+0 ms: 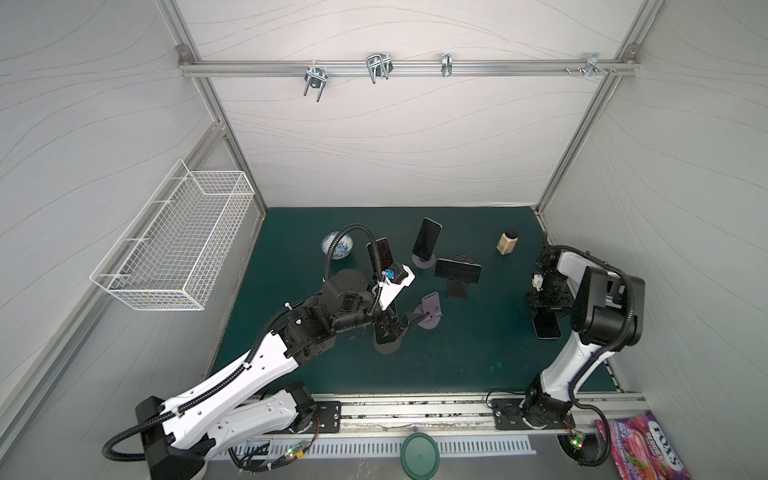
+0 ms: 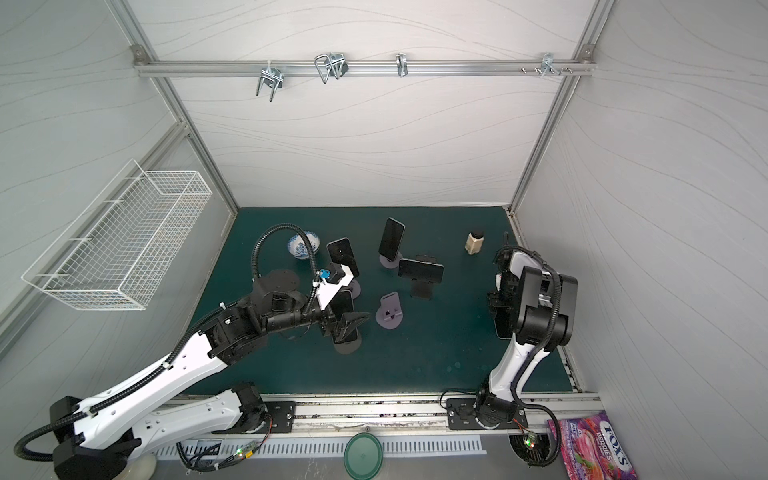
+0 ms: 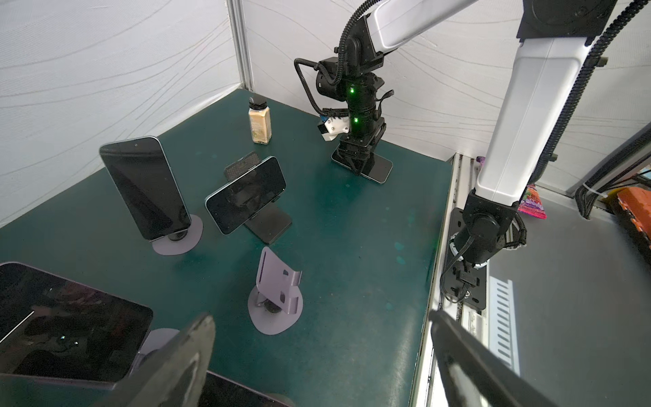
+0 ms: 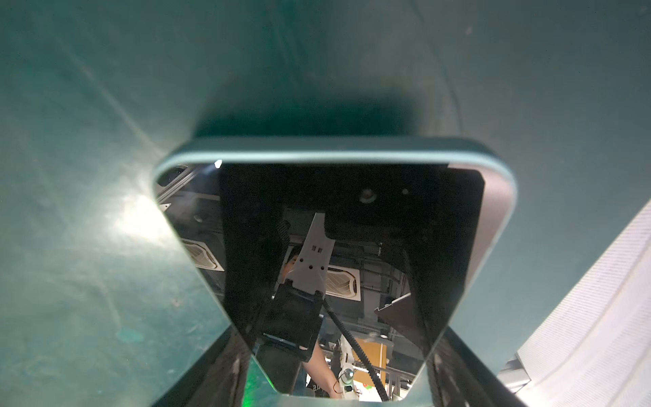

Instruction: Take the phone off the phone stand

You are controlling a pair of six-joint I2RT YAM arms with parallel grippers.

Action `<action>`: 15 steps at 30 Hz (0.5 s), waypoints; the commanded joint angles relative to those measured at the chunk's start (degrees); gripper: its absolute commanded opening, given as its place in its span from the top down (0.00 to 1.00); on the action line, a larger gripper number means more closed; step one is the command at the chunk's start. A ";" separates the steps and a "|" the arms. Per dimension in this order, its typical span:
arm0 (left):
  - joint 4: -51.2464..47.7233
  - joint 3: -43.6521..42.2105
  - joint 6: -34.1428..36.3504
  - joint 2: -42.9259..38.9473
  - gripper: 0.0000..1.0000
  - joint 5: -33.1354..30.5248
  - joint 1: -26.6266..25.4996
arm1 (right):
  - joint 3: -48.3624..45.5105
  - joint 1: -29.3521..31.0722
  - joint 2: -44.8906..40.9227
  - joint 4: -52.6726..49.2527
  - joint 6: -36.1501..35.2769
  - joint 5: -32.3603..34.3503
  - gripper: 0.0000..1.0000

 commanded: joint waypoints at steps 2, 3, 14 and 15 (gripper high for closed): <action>0.27 3.04 1.62 -0.78 0.04 -0.90 -0.20 | 0.52 -1.96 3.51 5.33 -0.89 2.26 0.31; 0.25 3.05 1.58 -0.71 0.04 -0.86 -0.18 | 1.02 -2.37 4.10 5.20 -0.93 2.07 0.31; 0.14 2.43 1.96 -1.66 0.03 -1.40 -0.16 | 3.51 -4.08 7.33 5.14 -0.92 2.34 0.28; 0.10 2.50 1.99 -1.58 0.03 -1.35 -0.18 | 3.66 -4.08 7.45 5.01 -0.75 2.28 0.27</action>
